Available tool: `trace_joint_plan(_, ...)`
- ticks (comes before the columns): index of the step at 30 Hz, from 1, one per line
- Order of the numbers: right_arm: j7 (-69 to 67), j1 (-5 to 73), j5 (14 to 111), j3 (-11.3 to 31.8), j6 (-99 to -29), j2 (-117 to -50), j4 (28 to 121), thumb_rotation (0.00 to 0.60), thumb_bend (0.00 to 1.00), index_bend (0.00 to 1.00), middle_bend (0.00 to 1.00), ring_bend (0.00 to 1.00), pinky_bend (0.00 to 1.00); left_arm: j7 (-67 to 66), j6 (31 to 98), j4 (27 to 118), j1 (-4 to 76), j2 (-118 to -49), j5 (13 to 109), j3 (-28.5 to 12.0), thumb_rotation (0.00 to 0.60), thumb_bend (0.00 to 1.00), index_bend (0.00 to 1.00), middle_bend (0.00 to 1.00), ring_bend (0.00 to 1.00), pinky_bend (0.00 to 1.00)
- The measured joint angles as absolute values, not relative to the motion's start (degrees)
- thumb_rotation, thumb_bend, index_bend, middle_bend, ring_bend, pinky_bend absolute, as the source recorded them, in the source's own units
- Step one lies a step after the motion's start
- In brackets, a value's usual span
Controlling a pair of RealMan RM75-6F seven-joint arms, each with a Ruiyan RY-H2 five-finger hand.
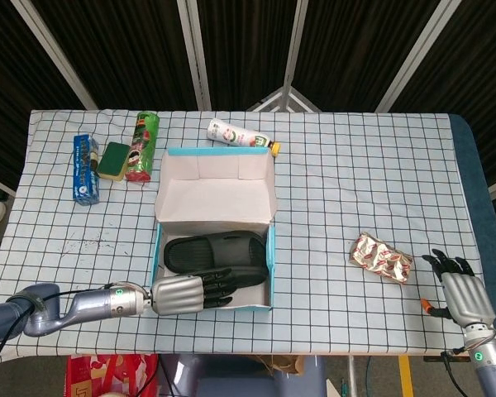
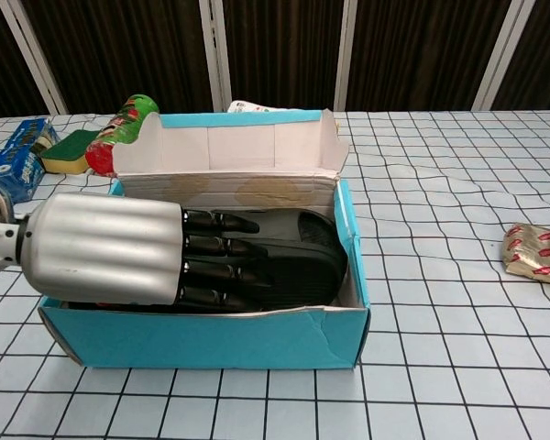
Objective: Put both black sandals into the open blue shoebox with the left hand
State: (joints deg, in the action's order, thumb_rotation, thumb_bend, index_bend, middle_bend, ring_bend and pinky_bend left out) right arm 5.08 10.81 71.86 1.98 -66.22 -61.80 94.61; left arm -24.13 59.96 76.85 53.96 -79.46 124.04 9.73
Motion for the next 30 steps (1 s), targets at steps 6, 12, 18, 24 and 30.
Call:
trace_joint_plan(6,5.1,10.9,71.6,2.0,-66.0,-61.7,94.7,0.600,0.29,0.16,0.08,0.16,0.07,-27.8,58.0,81.9,53.8,-76.8,122.8,9.2,0.600,0.22,0.00,0.00,0.00,0.00)
trace_joint_plan(12,4.8,10.8,71.5,2.1,-66.0,-61.6,94.7,0.600,0.29,0.16,0.08,0.16,0.07,-32.7,55.8,88.0,53.2,-73.0,122.1,9.2,0.600,0.22,0.00,0.00,0.00,0.00)
trace_joint_plan(18,4.9,10.8,71.4,2.1,-66.1,-61.6,94.7,0.600,0.29,0.16,0.08,0.16,0.07,-34.9,56.2,93.5,51.7,-68.7,121.7,9.4,0.600,0.23,0.00,0.06,0.00,0.00)
trace_joint_plan(24,5.3,10.8,71.1,2.1,-66.1,-61.6,95.0,0.600,0.29,0.16,0.08,0.16,0.07,-31.4,61.1,95.9,49.6,-67.4,120.5,9.1,0.600,0.26,0.09,0.21,0.01,0.13)
trace_joint_plan(30,5.7,10.9,70.8,2.1,-65.9,-61.7,95.0,0.600,0.29,0.16,0.08,0.16,0.07,-21.2,69.4,96.2,46.1,-69.5,116.7,7.7,0.600,0.27,0.34,0.46,0.22,0.42)
